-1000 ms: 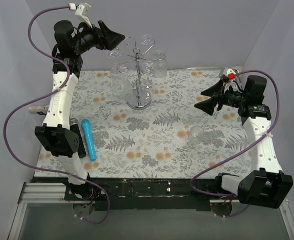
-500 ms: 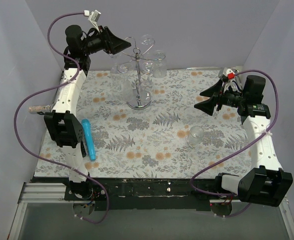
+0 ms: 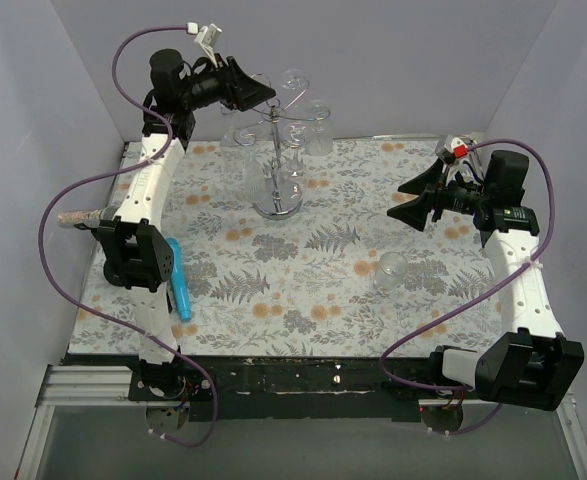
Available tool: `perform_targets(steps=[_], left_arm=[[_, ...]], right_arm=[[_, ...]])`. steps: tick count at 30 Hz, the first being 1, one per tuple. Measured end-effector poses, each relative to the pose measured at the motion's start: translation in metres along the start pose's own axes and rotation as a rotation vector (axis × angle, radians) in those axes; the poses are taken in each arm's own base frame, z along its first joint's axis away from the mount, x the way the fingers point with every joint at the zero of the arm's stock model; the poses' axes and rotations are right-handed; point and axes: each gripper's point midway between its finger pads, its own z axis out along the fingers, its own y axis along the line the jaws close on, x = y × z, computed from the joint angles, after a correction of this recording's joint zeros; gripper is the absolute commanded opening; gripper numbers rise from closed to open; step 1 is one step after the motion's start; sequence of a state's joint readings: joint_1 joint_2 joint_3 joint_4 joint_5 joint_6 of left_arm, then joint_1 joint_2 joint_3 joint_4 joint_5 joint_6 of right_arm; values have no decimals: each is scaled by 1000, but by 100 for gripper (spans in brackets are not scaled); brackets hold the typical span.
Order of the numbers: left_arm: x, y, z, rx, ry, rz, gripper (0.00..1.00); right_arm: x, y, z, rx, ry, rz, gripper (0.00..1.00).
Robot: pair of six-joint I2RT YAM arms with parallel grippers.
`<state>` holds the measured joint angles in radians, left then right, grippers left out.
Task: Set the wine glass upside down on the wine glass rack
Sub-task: Adjust the wine rack at the center of the board.
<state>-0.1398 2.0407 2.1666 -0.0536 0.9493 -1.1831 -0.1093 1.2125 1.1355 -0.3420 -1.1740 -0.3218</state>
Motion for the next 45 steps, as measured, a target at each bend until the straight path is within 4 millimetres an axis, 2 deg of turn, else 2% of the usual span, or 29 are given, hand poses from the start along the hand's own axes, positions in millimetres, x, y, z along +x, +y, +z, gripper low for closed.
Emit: perform_targets(steps=[15,29,38,42,45], left_arm=[[-1,-6,19,-97,15,171,64],[27,26,24,-169,81,182,53],[31,27,25,-179,93,195,38],[32,27,26,-179,97,197,25],[33,25,27,-173,98,204,19]], right_arm=[[0,1,0,-8,-3,0,85],[-1,2,0,-10,-4,1,85],[-1,2,0,-11,-5,1,85],[-1,2,0,-12,-5,2,85],[-1,2,0,-12,-6,3,85]])
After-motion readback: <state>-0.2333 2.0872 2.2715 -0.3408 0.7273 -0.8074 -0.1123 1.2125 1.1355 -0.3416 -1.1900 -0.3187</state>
